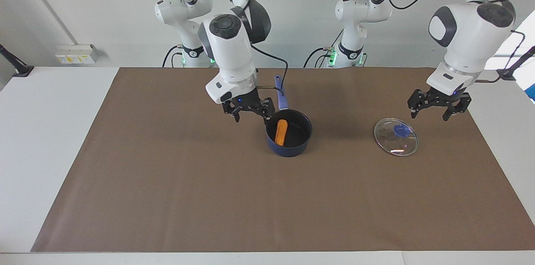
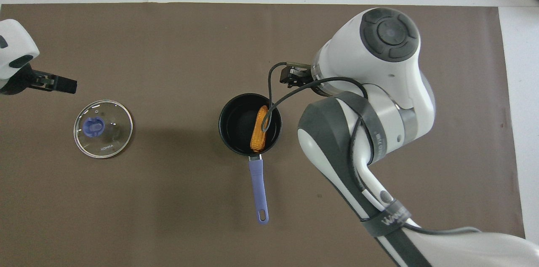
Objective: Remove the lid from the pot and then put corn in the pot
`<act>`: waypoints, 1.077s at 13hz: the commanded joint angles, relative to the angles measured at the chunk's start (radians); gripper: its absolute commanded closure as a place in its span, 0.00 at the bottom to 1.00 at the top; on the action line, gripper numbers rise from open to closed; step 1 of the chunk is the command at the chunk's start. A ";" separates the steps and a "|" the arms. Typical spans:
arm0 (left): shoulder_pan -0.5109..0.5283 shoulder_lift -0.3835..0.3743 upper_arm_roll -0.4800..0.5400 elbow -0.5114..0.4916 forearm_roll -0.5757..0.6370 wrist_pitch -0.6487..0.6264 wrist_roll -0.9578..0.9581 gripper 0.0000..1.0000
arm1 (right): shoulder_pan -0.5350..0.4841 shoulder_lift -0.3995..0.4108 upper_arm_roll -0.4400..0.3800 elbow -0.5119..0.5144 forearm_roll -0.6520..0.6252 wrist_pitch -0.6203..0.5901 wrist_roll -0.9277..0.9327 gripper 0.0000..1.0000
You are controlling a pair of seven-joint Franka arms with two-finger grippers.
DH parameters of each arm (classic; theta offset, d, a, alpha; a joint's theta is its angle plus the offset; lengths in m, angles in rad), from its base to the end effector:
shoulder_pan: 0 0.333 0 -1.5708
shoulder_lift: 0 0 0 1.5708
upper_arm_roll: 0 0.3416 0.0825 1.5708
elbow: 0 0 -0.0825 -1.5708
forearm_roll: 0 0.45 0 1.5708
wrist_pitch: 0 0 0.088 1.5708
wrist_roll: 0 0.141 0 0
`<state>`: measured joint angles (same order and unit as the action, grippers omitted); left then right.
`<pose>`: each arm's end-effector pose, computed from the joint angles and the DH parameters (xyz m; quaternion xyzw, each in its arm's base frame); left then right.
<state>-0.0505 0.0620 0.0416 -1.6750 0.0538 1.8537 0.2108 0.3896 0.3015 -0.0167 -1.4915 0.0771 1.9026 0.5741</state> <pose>0.6648 -0.0006 0.5462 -0.9912 0.1155 -0.0552 0.0332 0.6860 0.2784 0.4858 -0.9918 0.1102 -0.0330 0.0558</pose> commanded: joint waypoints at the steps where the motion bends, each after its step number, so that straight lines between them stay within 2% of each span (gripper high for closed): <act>1: -0.014 0.016 0.009 0.164 -0.014 -0.161 0.009 0.00 | -0.104 -0.059 0.011 -0.018 -0.020 -0.046 -0.106 0.00; 4: -0.015 -0.051 0.012 0.202 -0.014 -0.269 0.009 0.00 | -0.190 -0.142 0.009 -0.016 -0.019 -0.156 -0.222 0.00; 8: -0.015 -0.073 -0.003 0.261 -0.023 -0.369 0.009 0.00 | -0.290 -0.235 0.009 -0.016 -0.010 -0.319 -0.399 0.00; 11: -0.014 -0.154 -0.008 0.215 -0.032 -0.361 0.001 0.00 | -0.354 -0.287 0.007 -0.018 -0.010 -0.422 -0.483 0.00; 14: -0.015 -0.152 -0.008 0.216 -0.032 -0.363 -0.029 0.00 | -0.402 -0.346 0.007 -0.027 -0.011 -0.471 -0.508 0.00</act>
<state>-0.0559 -0.0764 0.0249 -1.4354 0.0361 1.4967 0.2067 0.0231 0.0067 -0.0213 -1.4903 0.0697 1.4601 0.0969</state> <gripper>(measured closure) 0.000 0.000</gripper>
